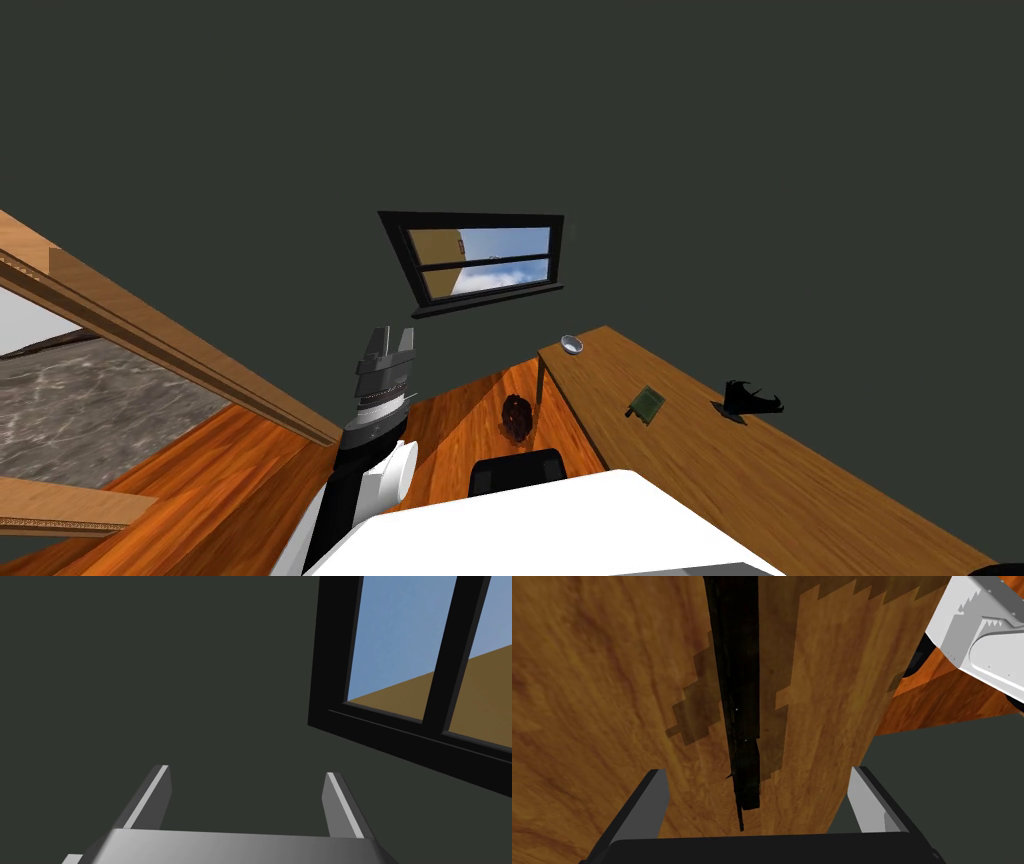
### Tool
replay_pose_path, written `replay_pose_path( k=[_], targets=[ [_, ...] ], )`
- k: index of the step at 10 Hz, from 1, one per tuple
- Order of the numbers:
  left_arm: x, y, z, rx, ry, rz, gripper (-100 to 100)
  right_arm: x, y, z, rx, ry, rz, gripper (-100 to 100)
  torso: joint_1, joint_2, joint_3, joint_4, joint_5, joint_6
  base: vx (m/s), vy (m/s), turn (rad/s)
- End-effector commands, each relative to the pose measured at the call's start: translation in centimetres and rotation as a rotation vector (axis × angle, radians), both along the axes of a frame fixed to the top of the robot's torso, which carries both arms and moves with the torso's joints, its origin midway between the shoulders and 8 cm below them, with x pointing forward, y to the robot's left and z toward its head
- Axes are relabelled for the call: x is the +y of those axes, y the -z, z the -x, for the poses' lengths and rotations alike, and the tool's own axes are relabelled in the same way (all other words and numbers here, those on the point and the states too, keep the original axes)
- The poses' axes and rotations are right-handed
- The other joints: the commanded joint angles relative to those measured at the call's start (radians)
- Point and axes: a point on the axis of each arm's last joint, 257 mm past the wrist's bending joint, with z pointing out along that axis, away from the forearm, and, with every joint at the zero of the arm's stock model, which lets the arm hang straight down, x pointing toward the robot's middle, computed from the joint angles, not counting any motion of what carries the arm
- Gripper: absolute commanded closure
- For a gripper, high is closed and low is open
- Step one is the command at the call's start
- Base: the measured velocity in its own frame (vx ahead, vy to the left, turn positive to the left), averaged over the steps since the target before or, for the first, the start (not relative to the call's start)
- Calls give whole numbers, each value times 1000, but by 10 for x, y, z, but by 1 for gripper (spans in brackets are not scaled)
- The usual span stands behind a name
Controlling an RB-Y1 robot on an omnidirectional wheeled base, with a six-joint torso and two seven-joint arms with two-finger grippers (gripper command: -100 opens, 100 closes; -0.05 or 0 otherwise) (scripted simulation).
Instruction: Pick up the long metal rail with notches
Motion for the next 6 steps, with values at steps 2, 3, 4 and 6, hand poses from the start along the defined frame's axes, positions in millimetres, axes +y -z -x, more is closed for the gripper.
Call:
replay_pose_path(
  k=[2,3,4,6],
  targets=[
    [0,0,0,0,0,0,0,1,6,9,2,4,-15,-100,-1,1,1,0,0,0,22,8,24],
    [0,0,0,0,0,0,0,-9,8,17,17,11,4,-100,0,1,1,0,0,0,36,13,24],
    [0,0,0,0,0,0,0,1,10,19,5,14,-27,-100,0,1,1,0,0,0,49,20,42],
    [0,0,0,0,0,0,0,-5,13,33,12,22,-24,-100,0,1,0,0,0,0,42,20,28]
  ],
)
